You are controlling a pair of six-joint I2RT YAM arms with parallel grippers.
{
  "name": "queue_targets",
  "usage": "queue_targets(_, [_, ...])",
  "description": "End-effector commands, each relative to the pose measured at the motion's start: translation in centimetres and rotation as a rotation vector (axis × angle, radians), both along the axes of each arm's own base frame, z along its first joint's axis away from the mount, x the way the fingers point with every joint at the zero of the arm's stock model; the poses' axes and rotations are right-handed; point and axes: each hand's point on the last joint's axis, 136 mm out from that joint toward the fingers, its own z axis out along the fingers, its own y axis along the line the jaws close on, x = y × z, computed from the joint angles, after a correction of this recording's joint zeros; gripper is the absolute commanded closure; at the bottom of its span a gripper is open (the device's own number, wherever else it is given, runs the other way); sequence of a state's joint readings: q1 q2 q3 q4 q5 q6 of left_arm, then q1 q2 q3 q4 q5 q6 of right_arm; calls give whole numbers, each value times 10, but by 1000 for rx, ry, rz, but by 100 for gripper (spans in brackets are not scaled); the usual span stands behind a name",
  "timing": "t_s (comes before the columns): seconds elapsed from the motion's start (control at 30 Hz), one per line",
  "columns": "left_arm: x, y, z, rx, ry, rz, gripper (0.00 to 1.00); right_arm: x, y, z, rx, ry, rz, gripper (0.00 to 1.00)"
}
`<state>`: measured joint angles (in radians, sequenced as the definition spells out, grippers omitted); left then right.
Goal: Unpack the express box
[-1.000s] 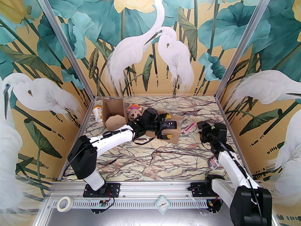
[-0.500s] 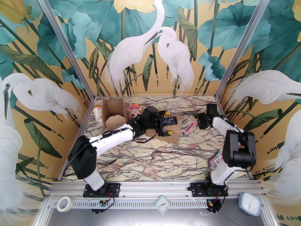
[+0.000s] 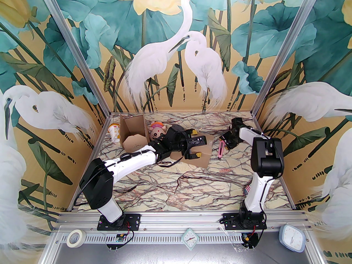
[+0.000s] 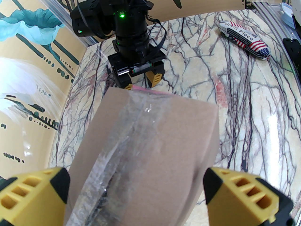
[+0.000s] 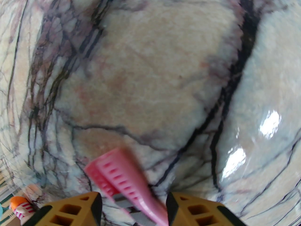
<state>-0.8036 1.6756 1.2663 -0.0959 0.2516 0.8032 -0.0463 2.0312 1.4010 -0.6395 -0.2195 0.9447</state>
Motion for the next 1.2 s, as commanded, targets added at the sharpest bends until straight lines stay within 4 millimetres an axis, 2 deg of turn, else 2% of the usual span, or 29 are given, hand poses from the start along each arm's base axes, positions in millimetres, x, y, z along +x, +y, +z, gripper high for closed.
queue_targets(0.0, [0, 2, -8, 10, 10, 20, 0, -8, -2, -5, -43, 51, 65, 47])
queue_targets(0.07, [0, 3, -10, 13, 11, 19, 1, -5, 3, -6, -40, 44, 111, 46])
queue_targets(0.2, [-1, 4, -9, 15, 7, 18, 1, 3, 17, 4, -57, 1, 225, 39])
queue_targets(0.33, [-2, 4, -10, 19, 10, 17, 1, 4, 28, 11, -91, -18, 318, 36])
queue_targets(0.57, [-1, 5, -7, 18, 6, 22, 1, -8, 26, -14, -180, 142, 415, 41])
queue_targets(0.8, [-3, 7, -6, 21, 8, 24, 1, -14, 35, -18, -210, 142, 493, 42])
queue_targets(0.93, [-3, 7, -5, 18, 10, 24, 0, -24, 26, -19, -229, 173, 469, 44])
queue_targets(1.1, [-5, 8, -2, 16, 12, 20, 0, -38, 25, -11, -234, 147, 459, 45])
queue_targets(1.17, [-5, 8, -1, 13, 15, 19, 1, -47, 22, -12, -242, 164, 456, 48])
